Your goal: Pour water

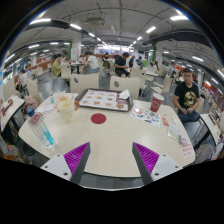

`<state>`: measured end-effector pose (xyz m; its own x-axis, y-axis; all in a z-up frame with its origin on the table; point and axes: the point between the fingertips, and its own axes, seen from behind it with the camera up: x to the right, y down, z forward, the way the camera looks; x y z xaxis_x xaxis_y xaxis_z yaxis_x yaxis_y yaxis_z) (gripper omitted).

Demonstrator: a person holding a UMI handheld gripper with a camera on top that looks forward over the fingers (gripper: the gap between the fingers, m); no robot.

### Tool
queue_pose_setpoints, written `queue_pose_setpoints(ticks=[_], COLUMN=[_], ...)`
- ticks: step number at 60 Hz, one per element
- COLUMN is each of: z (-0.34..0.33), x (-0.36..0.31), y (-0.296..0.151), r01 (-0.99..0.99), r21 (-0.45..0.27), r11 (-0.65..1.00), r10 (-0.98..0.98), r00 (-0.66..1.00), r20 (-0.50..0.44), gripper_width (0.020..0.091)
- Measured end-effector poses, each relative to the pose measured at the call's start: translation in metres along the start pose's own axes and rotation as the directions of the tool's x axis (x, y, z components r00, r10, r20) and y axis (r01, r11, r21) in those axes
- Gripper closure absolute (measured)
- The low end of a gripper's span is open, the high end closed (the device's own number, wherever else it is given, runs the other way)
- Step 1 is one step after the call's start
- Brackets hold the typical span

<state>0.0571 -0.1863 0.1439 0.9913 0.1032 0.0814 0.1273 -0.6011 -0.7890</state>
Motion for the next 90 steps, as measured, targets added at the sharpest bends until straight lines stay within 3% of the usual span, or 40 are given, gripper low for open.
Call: queue_pose_setpoints(ticks=[18, 32, 47, 61, 64, 68, 73, 77, 90], z=[-0.01, -0.024, -0.006, 0.066, 0.082, 0.095, 0.107, 0.109, 0.111], x=[-0.02, -0.113, -0.257, -0.296, -0.298, -0.297, -0.297, -0.296, -0.301], y=[0.023, 0.055, 0.039, 0.002, 0.001, -0.003, -0.006, -0.009, -0.012], r01=[0.009, 0.001, -0.006, -0.113, -0.128, -0.13, -0.124, -0.114, -0.041], r21=[-0.043, -0.063, 0.039, 0.134, 0.138, 0.154, 0.171, 0.184, 0.18], r11=[0.999, 0.998, 0.999, 0.985, 0.982, 0.979, 0.977, 0.976, 0.983], r10=[-0.011, -0.002, 0.001, 0.104, 0.121, 0.126, 0.122, 0.112, 0.043], r00=[0.999, 1.0, 0.992, 0.992, 0.991, 0.991, 0.992, 0.993, 0.999], r20=[-0.049, -0.015, 0.128, 0.068, 0.055, 0.039, 0.025, 0.018, -0.007], gripper_width=[0.0251, 0.0249, 0.0253, 0.026, 0.0285, 0.037, 0.0531, 0.055, 0.0709])
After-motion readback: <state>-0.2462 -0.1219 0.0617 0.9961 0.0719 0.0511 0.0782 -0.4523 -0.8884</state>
